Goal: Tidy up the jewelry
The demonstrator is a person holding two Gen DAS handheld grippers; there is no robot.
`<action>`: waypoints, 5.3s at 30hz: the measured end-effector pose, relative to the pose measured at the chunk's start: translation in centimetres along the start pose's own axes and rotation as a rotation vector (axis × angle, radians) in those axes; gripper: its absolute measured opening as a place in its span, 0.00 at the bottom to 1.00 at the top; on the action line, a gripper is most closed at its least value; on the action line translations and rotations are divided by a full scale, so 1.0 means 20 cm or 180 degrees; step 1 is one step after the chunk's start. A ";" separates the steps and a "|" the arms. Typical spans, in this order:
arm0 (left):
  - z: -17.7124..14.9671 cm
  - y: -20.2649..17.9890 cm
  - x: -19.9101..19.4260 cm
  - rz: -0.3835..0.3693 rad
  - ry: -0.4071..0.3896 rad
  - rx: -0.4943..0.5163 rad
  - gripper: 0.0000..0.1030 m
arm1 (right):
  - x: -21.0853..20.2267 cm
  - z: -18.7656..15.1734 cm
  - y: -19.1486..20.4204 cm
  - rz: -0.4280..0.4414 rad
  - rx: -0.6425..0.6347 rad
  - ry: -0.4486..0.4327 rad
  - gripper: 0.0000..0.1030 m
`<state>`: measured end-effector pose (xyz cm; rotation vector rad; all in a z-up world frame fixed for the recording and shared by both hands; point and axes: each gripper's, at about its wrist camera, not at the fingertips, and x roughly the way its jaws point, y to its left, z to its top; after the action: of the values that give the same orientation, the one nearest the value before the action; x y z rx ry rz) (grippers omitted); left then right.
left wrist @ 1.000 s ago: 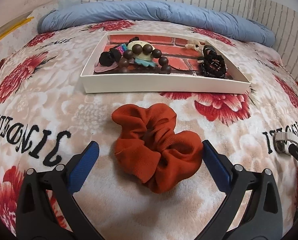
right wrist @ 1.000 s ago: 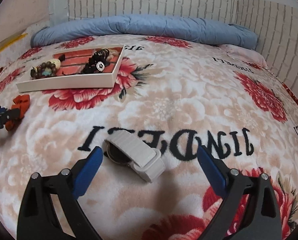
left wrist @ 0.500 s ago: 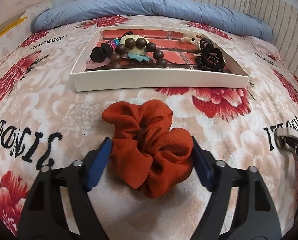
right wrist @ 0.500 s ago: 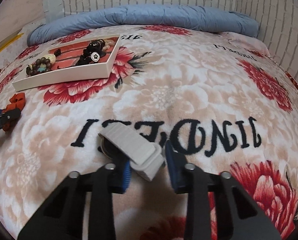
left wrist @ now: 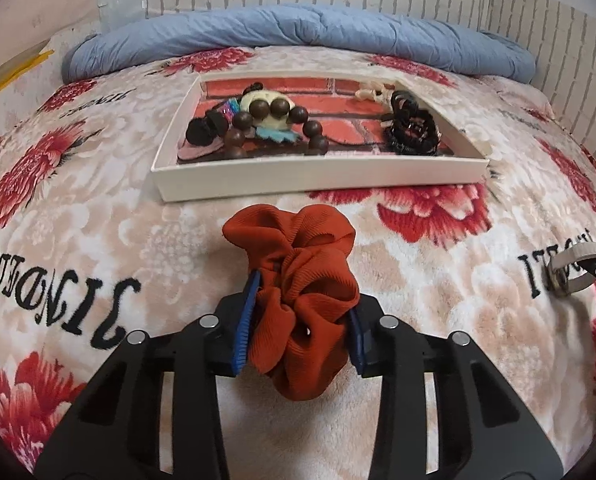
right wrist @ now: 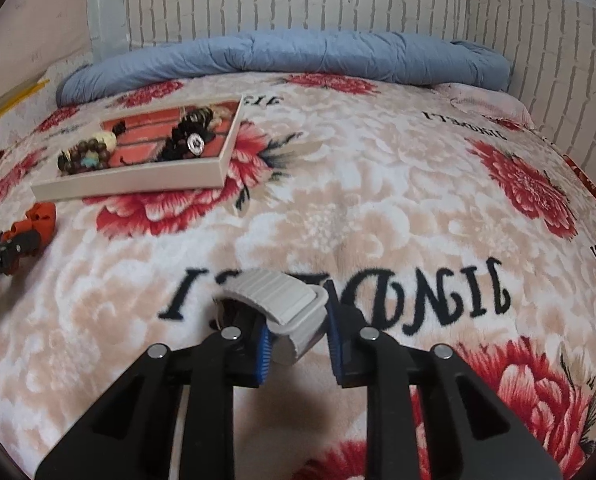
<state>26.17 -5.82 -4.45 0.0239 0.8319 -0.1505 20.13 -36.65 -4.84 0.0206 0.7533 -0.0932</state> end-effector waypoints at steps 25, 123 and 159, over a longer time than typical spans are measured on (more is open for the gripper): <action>0.75 0.30 0.02 -0.0156 -0.0403 -0.0256 0.36 | 0.18 0.80 0.42 0.0313 -0.0017 -0.0583 0.15; -0.27 0.23 -0.55 0.0488 -0.1494 -0.0228 0.95 | -0.35 -0.13 0.52 0.0343 -0.0048 -0.1306 0.92; -0.33 0.18 -0.59 0.0587 -0.1732 -0.0084 0.95 | -0.40 -0.18 0.53 0.0270 -0.0110 -0.1514 0.96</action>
<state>13.97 -0.35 -0.42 0.0330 0.2857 0.0303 12.83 -25.20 -2.18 -0.0028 0.2779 -0.0025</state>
